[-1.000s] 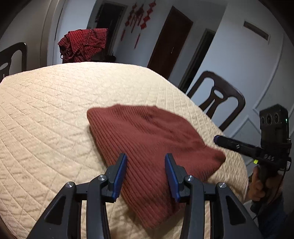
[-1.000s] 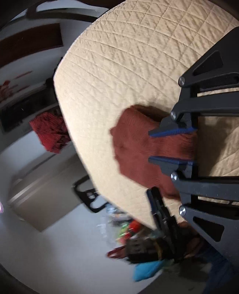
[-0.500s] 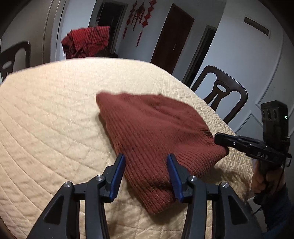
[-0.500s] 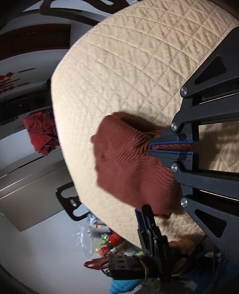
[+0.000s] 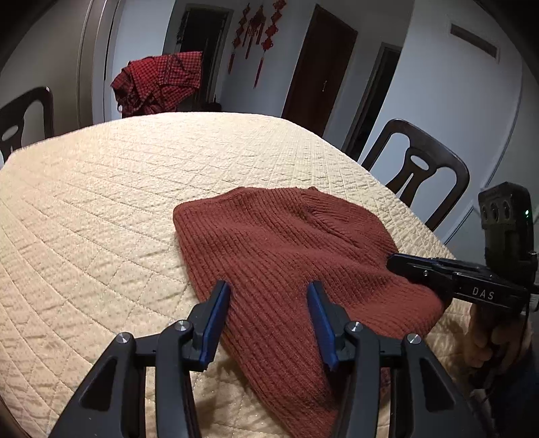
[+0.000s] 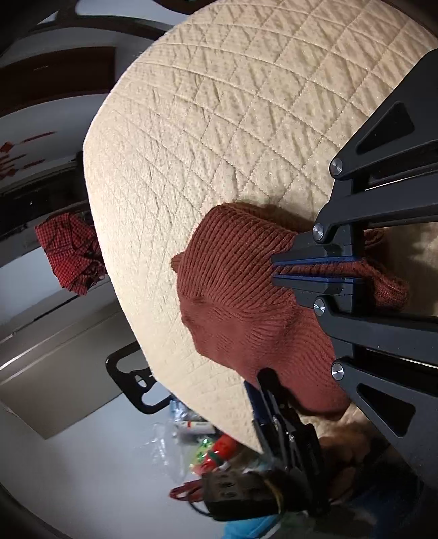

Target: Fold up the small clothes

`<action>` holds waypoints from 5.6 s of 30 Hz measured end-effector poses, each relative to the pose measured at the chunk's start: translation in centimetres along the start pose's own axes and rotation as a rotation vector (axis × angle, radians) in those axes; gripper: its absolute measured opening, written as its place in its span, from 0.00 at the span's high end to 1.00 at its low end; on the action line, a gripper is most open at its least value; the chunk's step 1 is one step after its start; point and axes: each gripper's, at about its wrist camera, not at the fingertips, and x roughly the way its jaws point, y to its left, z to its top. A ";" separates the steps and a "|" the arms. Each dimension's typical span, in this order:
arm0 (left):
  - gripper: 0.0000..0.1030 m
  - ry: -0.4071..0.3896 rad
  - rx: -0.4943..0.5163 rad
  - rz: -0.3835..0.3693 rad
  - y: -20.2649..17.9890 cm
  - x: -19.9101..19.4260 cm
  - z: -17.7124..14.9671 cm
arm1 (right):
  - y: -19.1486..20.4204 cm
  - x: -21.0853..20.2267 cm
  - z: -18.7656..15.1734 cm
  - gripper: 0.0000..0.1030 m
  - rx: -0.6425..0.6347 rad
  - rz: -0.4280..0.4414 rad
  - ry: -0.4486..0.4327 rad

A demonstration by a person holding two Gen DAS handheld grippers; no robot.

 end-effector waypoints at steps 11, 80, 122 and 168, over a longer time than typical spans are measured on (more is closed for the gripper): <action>0.50 0.032 -0.004 0.051 1.5 3.9 2.4 | -2.1 3.5 3.1 0.95 0.032 -0.052 0.011; 0.52 0.017 -0.081 0.054 -0.4 -1.5 -0.4 | -2.1 -1.3 -0.2 0.53 0.090 0.108 -0.002; 0.67 -0.035 -0.066 0.047 -1.2 -2.8 0.5 | 0.2 -0.7 1.1 0.77 0.077 0.250 0.022; 0.58 -0.086 -0.357 0.216 22.1 -7.9 -1.6 | 14.3 16.4 5.4 0.73 -0.075 0.379 0.154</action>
